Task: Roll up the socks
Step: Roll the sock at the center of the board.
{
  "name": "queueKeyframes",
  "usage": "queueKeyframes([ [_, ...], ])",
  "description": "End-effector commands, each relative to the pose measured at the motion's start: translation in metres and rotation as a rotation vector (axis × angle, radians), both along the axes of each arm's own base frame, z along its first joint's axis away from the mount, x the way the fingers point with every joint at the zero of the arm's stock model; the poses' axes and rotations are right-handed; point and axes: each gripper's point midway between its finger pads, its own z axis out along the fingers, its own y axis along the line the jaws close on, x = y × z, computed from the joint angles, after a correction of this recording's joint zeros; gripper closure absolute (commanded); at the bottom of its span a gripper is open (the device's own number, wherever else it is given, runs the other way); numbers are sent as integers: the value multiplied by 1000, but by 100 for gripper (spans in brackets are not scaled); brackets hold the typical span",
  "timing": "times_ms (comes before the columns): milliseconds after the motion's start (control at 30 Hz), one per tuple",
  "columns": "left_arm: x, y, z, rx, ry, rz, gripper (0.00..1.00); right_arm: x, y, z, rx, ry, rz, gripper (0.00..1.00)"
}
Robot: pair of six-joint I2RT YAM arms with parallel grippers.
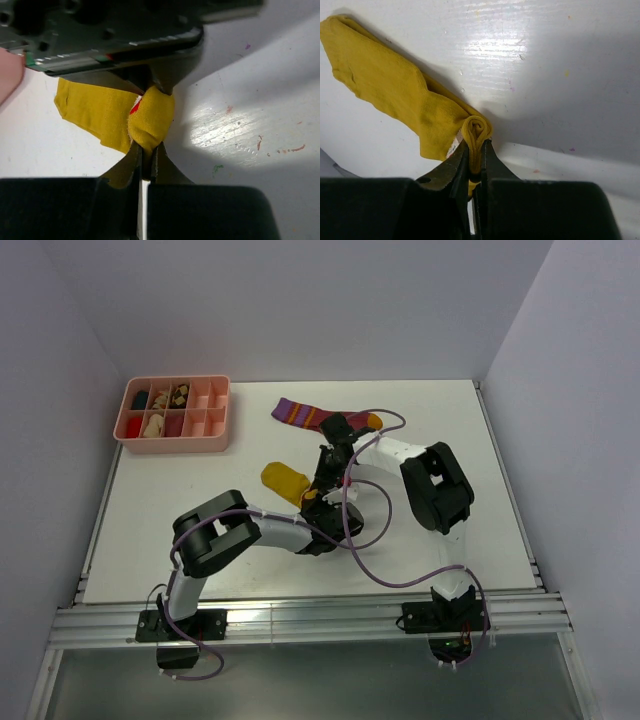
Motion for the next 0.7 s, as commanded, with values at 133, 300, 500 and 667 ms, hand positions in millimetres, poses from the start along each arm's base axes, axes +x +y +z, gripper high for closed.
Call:
queueKeyframes([
  [133,-20,-11,5,-282,305,-51,99,8,-7,24,101,-91,-43,71],
  [300,-26,-20,19,-518,482,-85,99,24,-23,57,149,-217,-134,45],
  [500,-16,3,17,-834,709,-52,99,35,-51,87,196,-369,-239,34],
  [667,-18,7,4,-989,899,-24,99,28,-54,86,199,-429,-177,31],
])
